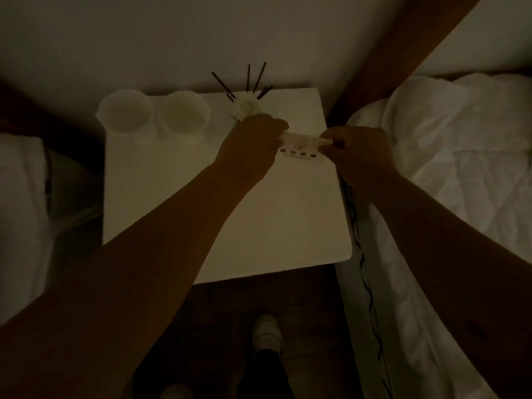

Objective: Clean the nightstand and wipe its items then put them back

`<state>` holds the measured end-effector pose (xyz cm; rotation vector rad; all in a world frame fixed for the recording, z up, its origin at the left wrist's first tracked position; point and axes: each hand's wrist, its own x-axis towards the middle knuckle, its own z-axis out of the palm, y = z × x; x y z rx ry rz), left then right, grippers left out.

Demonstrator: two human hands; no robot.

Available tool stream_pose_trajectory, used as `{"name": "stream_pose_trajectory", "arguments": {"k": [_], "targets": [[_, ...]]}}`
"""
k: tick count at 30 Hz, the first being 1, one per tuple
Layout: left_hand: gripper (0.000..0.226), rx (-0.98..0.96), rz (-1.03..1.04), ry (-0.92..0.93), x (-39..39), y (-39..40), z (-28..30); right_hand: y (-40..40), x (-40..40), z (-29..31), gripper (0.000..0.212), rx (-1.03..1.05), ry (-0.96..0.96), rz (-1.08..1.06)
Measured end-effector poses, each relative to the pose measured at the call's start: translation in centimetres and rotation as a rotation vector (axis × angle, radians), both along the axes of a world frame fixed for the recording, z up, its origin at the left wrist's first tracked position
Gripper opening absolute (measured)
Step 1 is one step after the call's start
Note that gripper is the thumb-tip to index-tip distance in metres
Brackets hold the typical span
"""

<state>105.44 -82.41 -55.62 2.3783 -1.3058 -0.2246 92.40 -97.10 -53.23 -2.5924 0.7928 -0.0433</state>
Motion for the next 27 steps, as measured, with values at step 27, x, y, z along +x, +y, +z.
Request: {"name": "stream_pose_trajectory", "arguments": {"k": [27], "targets": [[0.072,0.027,0.259,0.172,-3.4,-4.4,-3.4,-4.4,3.0,-5.0,0.059,0.132,0.005,-0.016]]}}
